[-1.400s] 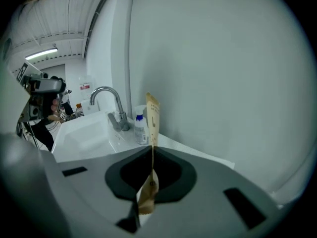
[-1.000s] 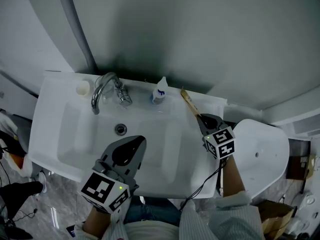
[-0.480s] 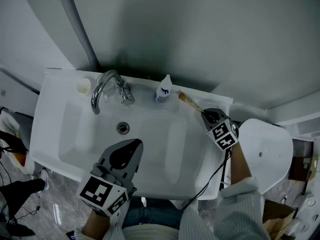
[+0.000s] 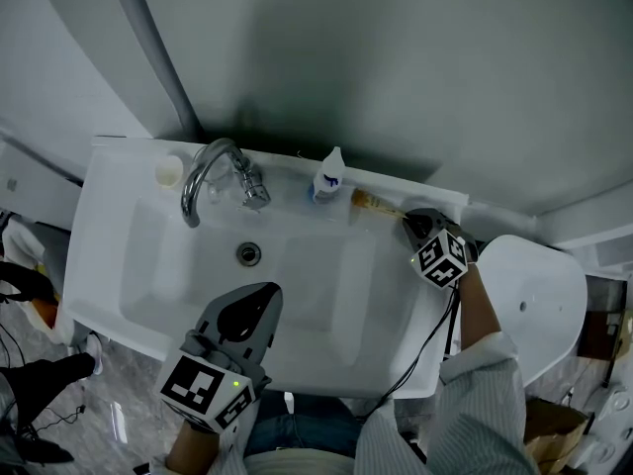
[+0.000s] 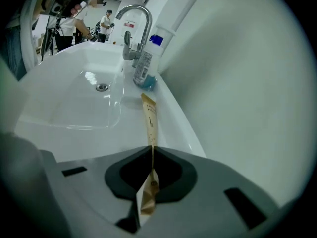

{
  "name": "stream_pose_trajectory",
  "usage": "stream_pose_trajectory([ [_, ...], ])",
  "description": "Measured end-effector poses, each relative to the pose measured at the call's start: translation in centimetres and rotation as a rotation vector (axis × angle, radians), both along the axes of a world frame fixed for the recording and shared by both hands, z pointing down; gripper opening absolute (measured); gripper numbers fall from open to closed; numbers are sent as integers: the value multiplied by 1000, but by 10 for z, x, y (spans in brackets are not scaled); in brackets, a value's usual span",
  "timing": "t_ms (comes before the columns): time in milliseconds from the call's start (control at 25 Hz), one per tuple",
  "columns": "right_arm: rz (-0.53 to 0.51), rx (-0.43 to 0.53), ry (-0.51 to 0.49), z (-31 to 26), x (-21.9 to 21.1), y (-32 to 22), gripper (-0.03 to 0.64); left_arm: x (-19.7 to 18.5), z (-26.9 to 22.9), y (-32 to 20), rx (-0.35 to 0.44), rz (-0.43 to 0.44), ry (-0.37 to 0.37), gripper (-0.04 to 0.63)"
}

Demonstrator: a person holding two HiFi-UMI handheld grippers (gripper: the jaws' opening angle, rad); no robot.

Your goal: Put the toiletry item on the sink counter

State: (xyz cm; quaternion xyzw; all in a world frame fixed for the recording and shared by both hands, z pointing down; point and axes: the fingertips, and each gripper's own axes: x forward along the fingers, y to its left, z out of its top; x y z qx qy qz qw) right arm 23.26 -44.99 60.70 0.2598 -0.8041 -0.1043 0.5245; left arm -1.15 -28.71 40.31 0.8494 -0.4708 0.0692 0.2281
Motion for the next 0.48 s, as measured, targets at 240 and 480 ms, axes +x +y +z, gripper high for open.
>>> stream_pose_trajectory([
  [240,58,-64,-45,12,4,-3,41,-2,4,3,-7,-10,-8,20],
  [480,116,-155,-104,17,3,-1,129,-4,6,6,-14,-18,-10,20],
])
